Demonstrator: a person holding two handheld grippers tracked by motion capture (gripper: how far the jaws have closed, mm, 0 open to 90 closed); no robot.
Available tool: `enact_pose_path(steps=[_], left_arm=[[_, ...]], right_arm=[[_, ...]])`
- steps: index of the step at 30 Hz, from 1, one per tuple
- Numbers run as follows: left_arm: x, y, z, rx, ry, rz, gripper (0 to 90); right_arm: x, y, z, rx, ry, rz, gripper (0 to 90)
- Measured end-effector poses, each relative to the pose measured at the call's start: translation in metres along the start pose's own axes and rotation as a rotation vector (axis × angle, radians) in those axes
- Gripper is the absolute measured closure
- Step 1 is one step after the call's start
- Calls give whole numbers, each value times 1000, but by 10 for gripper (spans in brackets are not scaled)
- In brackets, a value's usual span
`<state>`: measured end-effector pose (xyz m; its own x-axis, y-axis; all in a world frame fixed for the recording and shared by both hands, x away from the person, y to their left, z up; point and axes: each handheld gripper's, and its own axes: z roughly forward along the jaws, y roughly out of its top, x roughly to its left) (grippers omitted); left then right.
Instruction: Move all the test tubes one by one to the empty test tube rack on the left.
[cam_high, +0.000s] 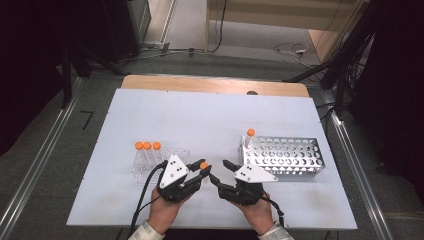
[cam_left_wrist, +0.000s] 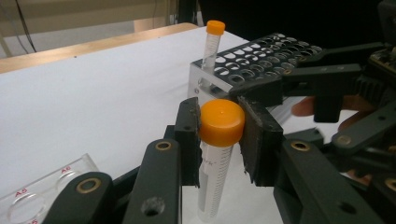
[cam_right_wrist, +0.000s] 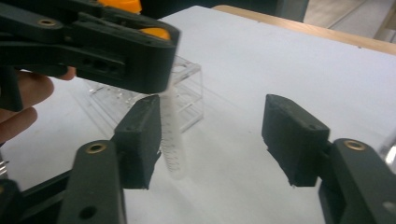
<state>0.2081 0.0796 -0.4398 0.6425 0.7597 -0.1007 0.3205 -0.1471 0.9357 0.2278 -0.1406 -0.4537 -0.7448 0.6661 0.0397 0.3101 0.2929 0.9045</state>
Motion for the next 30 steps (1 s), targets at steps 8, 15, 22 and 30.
enact_pose_path(steps=[8,15,22,30], left_arm=[[8,5,0,-15,6,-19,705],[11,12,-1,-27,6,-24,705],[22,19,1,-25,-29,-67,704],[27,24,0,-27,-39,-75,704]], right_arm=[[-11,-5,-10,19,-33,18,293],[-18,-9,-17,20,-47,30,279],[-22,-10,-18,27,-56,38,272],[-25,-11,-18,25,-66,50,272]])
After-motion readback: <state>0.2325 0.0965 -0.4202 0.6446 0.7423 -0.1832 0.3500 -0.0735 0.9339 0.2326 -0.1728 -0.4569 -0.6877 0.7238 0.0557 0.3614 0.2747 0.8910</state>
